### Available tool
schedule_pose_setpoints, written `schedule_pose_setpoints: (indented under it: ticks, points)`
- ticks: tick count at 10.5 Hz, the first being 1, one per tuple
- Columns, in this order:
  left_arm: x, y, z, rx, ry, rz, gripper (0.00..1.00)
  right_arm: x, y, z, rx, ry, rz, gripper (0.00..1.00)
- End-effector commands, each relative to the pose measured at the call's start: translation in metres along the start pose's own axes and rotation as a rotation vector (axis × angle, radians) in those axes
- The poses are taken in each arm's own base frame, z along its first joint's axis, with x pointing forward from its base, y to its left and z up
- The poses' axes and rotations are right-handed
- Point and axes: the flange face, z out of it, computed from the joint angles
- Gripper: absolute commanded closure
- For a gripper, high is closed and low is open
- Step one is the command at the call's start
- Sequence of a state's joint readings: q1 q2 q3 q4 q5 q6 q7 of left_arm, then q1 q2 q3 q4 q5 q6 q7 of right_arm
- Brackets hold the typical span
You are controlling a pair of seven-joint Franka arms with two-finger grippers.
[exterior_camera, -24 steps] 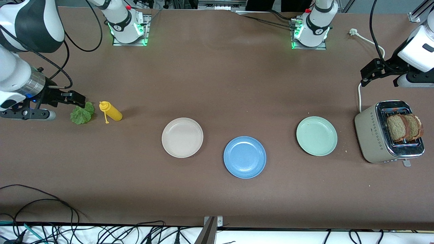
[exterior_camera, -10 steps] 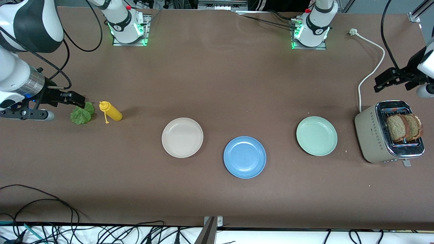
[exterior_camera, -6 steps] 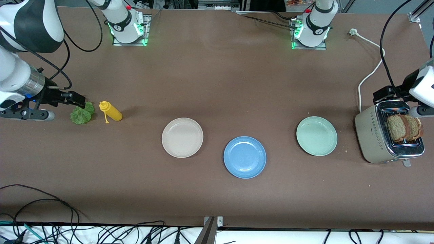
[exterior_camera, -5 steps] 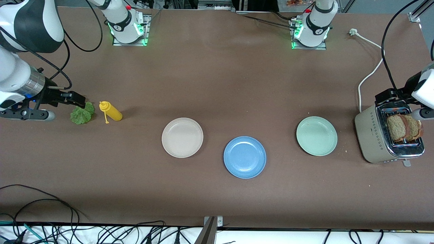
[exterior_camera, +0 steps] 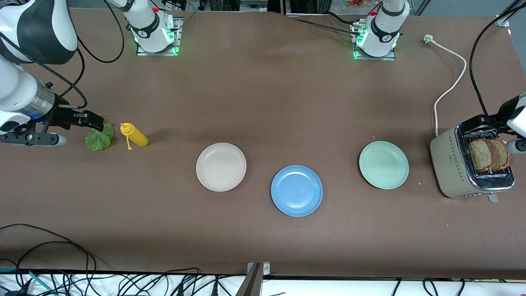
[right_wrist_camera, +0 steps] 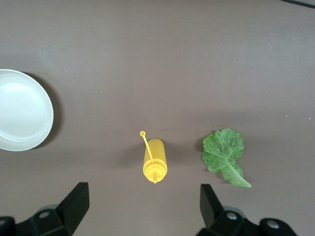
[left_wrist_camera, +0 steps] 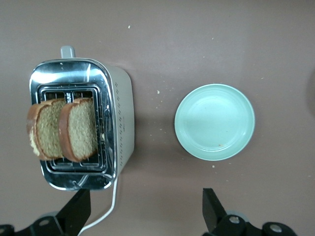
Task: Make sandwich in blue plate with both arms
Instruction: 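Lower the left gripper onto the outer toast slice in the toaster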
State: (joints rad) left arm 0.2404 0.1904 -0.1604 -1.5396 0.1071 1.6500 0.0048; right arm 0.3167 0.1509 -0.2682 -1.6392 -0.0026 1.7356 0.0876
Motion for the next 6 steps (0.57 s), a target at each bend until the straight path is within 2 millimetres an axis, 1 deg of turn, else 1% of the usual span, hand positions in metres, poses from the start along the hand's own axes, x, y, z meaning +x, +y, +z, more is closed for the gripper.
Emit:
schedule_pose_setpoints:
  ticks: [1,2,4,5,6]
  points:
    - [0.027,-0.052,0.031,-0.017,0.000,0.024,0.00,0.002,-0.001,-0.005,0.014,-0.003,0.017,0.00]
    - [0.029,-0.058,0.039,-0.014,-0.006,0.018,0.00,0.002,0.000,-0.005,0.015,-0.003,0.022,0.00]
    - [0.031,-0.064,0.049,-0.014,-0.022,0.011,0.00,0.003,-0.001,-0.005,0.015,-0.005,0.020,0.00]
    - [0.030,-0.083,0.057,-0.026,-0.032,-0.018,0.00,0.003,0.000,-0.005,0.014,-0.005,0.022,0.00]
    - [0.033,-0.087,0.068,-0.027,-0.049,-0.022,0.00,0.003,0.000,-0.005,0.014,-0.005,0.022,0.00]
